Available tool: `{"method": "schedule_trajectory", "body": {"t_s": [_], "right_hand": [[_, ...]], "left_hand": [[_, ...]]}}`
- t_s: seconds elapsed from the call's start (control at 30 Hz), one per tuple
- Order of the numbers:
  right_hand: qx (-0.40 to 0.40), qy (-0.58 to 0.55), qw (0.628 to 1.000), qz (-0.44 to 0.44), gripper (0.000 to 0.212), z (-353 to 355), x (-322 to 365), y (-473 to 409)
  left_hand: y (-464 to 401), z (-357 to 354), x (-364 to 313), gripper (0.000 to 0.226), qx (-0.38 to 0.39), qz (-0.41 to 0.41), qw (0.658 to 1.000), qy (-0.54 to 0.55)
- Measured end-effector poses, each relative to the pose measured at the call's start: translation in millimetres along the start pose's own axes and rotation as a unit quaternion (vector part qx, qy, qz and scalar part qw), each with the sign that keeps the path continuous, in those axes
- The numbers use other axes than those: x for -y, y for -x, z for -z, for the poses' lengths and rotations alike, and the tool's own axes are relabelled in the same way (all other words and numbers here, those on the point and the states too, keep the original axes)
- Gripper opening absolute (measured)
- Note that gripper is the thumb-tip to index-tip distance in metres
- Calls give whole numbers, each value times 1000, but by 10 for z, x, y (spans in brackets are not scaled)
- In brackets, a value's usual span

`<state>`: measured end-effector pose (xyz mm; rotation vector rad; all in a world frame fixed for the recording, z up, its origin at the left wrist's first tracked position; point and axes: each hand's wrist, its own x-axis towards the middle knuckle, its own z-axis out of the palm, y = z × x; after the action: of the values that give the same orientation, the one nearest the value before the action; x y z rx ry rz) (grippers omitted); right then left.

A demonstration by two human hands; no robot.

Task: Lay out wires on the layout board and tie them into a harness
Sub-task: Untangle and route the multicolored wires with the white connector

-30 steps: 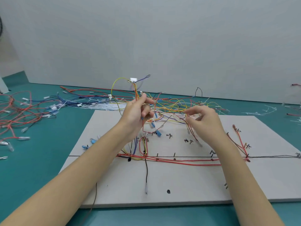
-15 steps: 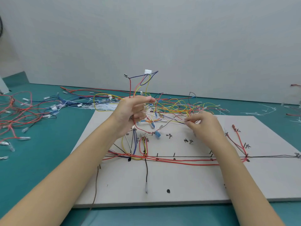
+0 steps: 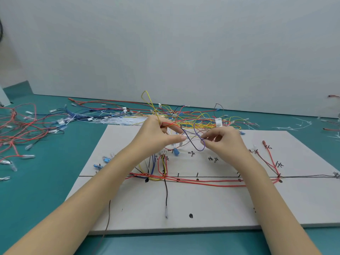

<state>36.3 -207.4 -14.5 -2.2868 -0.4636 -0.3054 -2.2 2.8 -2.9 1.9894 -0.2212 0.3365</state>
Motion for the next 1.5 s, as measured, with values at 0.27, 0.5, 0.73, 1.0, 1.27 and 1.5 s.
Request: {"method": "schedule_trajectory", "body": {"t_s": [0.27, 0.5, 0.73, 1.0, 1.27, 1.5], "right_hand": [[73, 46, 996, 13, 7, -80, 30, 14], [-47, 25, 994, 90, 7, -120, 36, 15], [-54, -103, 985, 128, 9, -118, 264, 71], [3, -196, 974, 112, 10, -36, 382, 116], [40, -164, 986, 11, 31, -180, 205, 69], [-8, -117, 987, -108, 46, -174, -10, -14]], "left_hand": [[-7, -81, 23, 9, -25, -8, 1000, -1], [-17, -75, 56, 7, -34, 0, 999, 30], [-24, -114, 82, 11, -8, -28, 999, 19], [-9, -160, 74, 14, 37, -16, 998, 55], [-5, -98, 0, 24, -20, -36, 993, 115], [-53, 125, -101, 28, -92, 35, 933, 347]]}}
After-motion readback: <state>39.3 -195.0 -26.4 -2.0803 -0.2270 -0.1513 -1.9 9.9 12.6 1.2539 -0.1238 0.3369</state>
